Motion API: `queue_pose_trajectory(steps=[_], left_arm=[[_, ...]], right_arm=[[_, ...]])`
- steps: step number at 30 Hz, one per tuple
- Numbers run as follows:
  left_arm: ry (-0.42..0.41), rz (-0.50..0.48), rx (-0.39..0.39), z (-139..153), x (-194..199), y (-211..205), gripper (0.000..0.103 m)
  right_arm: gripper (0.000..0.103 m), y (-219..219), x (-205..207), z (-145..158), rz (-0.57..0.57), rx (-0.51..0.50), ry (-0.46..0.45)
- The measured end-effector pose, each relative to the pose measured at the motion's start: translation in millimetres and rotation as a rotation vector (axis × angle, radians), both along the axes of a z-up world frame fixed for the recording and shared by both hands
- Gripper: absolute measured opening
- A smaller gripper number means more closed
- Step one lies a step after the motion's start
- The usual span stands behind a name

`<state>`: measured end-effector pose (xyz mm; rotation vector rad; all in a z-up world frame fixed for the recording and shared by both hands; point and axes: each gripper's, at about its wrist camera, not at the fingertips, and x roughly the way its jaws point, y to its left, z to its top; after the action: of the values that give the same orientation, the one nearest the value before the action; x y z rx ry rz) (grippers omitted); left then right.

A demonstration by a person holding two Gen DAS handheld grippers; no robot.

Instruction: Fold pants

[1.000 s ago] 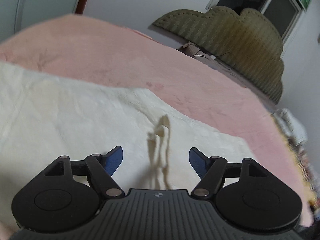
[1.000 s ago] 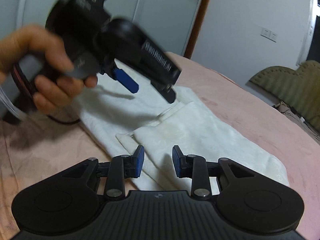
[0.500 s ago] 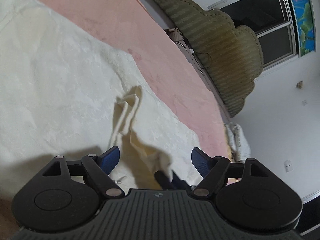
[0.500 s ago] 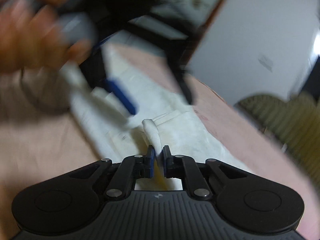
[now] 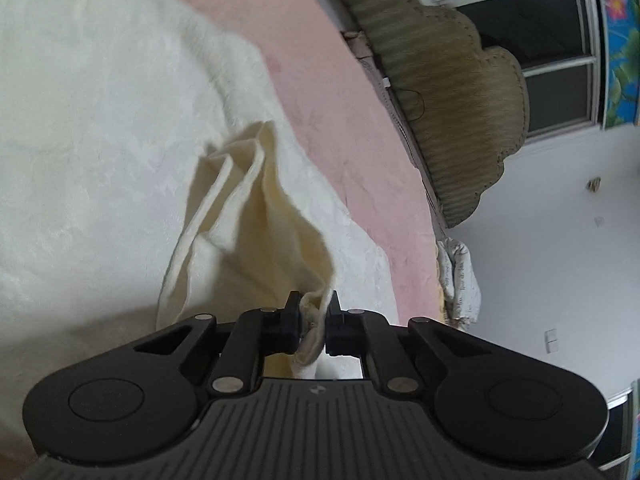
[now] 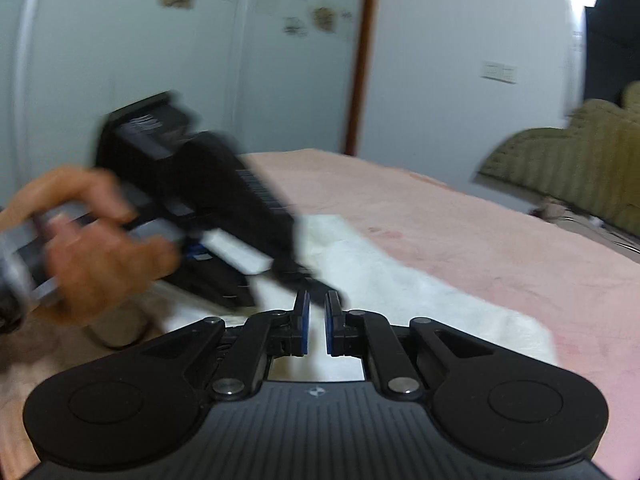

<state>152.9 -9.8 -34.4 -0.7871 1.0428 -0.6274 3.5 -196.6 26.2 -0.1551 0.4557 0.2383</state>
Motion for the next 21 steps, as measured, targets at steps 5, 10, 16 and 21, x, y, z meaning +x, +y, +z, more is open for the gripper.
queue_pose_trajectory(steps=[5, 10, 16, 21], left_arm=[[-0.124, 0.014, 0.080, 22.5, -23.1, 18.9, 0.009], [-0.086, -0.021, 0.157, 5.1, -29.3, 20.8, 0.010], [-0.129, -0.018, 0.232, 0.9, -34.3, 14.7, 0.011], [-0.145, -0.014, 0.246, -1.2, -38.6, 14.6, 0.013]], right_arm=[[0.009, -31.8, 12.1, -6.8, -0.171, -0.044, 0.049], [0.014, -45.9, 16.1, -22.0, -0.164, -0.020, 0.207], [0.021, -50.3, 18.2, -9.6, -0.234, -0.025, 0.121], [0.069, -77.7, 33.4, -36.2, -0.325, -0.002, 0.228]])
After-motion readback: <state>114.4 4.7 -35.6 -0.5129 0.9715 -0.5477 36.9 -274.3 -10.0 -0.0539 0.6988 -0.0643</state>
